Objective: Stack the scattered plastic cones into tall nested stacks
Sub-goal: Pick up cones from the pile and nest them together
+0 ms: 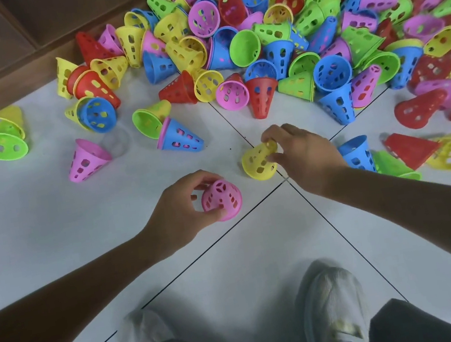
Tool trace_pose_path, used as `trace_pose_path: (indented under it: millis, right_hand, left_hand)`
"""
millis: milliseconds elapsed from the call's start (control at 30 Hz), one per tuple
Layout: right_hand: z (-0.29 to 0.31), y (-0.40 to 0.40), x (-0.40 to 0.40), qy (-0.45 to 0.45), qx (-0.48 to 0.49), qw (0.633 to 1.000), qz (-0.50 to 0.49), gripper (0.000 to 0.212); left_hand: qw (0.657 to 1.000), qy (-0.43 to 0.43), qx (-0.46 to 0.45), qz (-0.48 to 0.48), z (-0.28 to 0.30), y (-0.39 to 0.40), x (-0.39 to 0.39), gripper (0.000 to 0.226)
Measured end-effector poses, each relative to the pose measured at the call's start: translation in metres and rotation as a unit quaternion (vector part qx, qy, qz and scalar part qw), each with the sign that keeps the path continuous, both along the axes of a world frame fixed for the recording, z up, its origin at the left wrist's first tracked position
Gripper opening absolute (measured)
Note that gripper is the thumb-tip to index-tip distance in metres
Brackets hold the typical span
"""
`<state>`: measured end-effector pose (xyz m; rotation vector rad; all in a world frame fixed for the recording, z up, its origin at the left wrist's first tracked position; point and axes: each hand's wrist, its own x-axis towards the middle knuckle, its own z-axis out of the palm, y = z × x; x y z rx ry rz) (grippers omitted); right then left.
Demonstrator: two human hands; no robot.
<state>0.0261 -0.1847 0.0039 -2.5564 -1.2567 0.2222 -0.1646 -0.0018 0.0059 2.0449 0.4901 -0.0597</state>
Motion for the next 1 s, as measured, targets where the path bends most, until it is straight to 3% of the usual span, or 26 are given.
trace_pose_path:
  millis: [167, 367, 500, 600, 800, 1000]
  right_hand:
    - [0.016, -0.017, -0.010, 0.127, 0.110, 0.982, -0.082, 0.024]
    - [0.039, -0.029, -0.019, 0.185, 0.210, 0.947, -0.156, 0.025]
    - [0.049, -0.033, -0.030, 0.207, 0.241, 0.937, -0.146, 0.021]
    - [0.050, -0.029, -0.039, 0.197, 0.235, 0.945, -0.114, 0.022]
    - [0.041, -0.021, -0.053, 0.171, 0.187, 0.967, -0.033, 0.026]
    - [0.026, -0.024, -0.064, 0.163, 0.127, 0.978, 0.009, 0.028]
  left_hand:
    - [1.000, 0.002, -0.008, -0.010, -0.011, 0.000, 0.011, 0.048]
    - [0.999, -0.013, -0.025, -0.033, -0.018, -0.011, 0.024, 0.049]
    - [0.998, -0.011, -0.017, -0.065, -0.022, -0.014, 0.030, 0.051]
    - [0.995, -0.017, 0.036, -0.091, -0.023, -0.001, 0.026, 0.059]
    - [0.961, -0.058, 0.256, -0.085, -0.024, 0.057, 0.012, 0.059]
    - [0.948, -0.059, 0.313, -0.018, -0.019, 0.092, 0.026, 0.067]
